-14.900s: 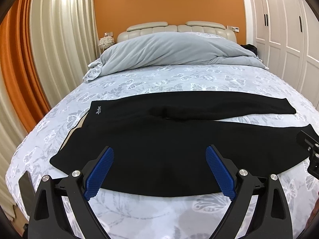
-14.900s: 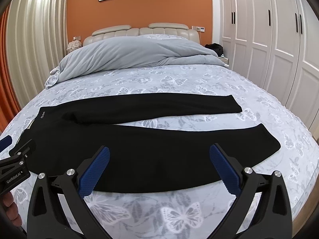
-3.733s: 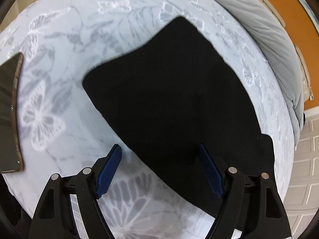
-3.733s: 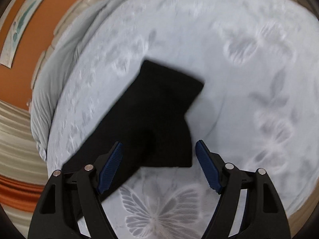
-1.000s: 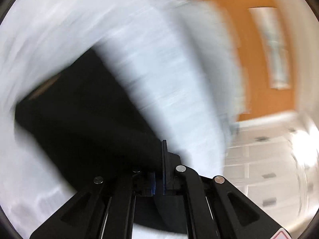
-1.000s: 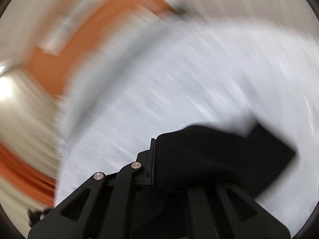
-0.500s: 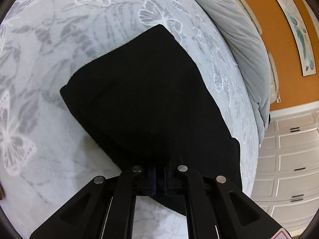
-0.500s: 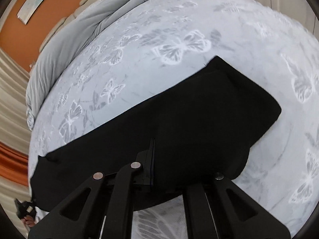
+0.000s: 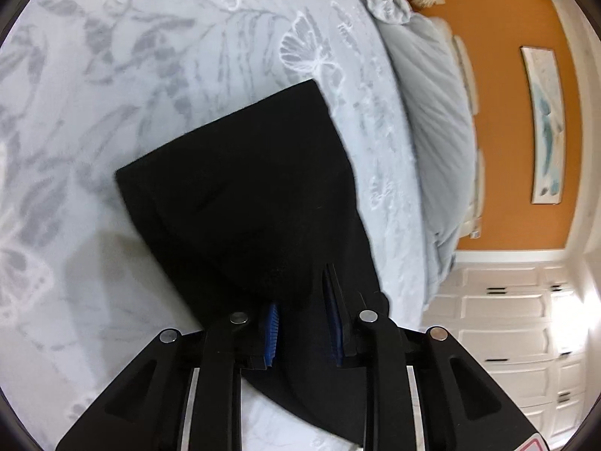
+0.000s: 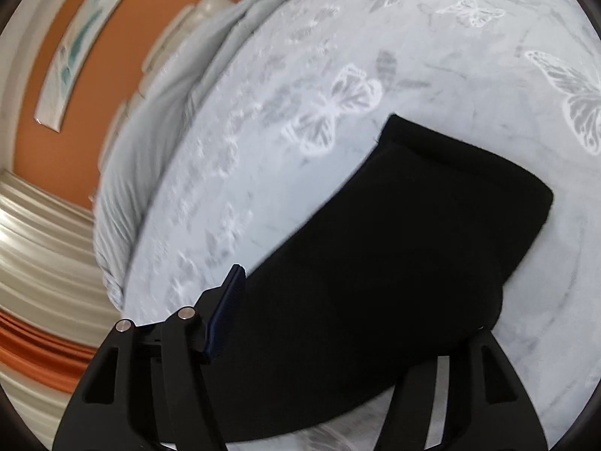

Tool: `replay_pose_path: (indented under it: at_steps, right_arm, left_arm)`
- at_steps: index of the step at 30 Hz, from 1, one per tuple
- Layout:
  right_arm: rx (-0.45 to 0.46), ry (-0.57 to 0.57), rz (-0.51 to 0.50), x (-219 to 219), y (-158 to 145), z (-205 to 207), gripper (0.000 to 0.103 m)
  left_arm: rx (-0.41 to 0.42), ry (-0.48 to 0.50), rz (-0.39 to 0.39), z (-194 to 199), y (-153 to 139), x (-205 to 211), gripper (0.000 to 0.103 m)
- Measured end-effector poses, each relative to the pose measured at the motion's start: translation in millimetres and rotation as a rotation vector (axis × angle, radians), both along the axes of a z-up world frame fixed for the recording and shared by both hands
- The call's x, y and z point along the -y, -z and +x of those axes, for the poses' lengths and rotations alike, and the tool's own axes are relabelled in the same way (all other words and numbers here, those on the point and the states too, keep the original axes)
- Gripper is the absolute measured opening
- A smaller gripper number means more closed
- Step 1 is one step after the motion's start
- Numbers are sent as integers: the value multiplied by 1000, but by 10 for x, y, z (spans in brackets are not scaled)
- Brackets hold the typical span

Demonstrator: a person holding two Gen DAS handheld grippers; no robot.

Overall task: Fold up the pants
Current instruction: 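Press the folded pants down with both grippers and adjust the fold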

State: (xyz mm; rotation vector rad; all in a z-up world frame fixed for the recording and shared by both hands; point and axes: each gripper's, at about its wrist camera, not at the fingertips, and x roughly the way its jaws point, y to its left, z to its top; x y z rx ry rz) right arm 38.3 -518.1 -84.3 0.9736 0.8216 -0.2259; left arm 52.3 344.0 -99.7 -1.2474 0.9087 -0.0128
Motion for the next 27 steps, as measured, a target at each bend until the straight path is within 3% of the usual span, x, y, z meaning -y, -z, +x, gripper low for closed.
replay_pose_path:
  at_steps: [1, 2, 3, 4, 5, 9, 10, 12, 15, 21, 24, 27]
  right_arm:
    - [-26, -7, -26, -14, 14, 44, 2]
    - [-81, -27, -77, -36, 21, 140, 4]
    - [-77, -43, -102, -65, -27, 233, 4]
    - [-56, -56, -121, -91, -124, 315, 3]
    - [15, -84, -151, -146, -401, 479, 3]
    - [169, -173, -328, -373, -1521, 1218, 3]
    - [176, -173, -348, -391, -1651, 1341, 3]
    - [184, -144, -363, -379, -1853, 1673, 3]
    - [180, -112, -340, -318, -1849, 1926, 3]
    - [123, -110, -262, -361, -1369, 2372, 3]
    - [157, -152, -265, -453, -1393, 2353, 3]
    - [245, -197, -261, -425, -1583, 1934, 3]
  left_arm:
    - [-6, 26, 37, 75, -9, 55, 16]
    - [-28, 50, 76, 171, -17, 145, 2]
    - [-52, 60, 120, 248, -51, 188, 2]
    - [-25, 63, 187, 355, -151, 232, 2]
    - [-3, 69, 243, 484, -273, 266, 2]
    - [170, 91, 241, 1084, -1131, 367, 2]
    - [186, 87, 267, 1290, -1374, 388, 2]
    - [186, 50, 276, 1512, -1575, 377, 2]
    - [126, -11, 232, 1840, -1527, 296, 2]
    - [26, -90, 84, 2193, -886, 219, 2]
    - [48, -51, 62, 2212, -795, 171, 2]
    - [135, 69, 107, 1909, -966, 109, 2]
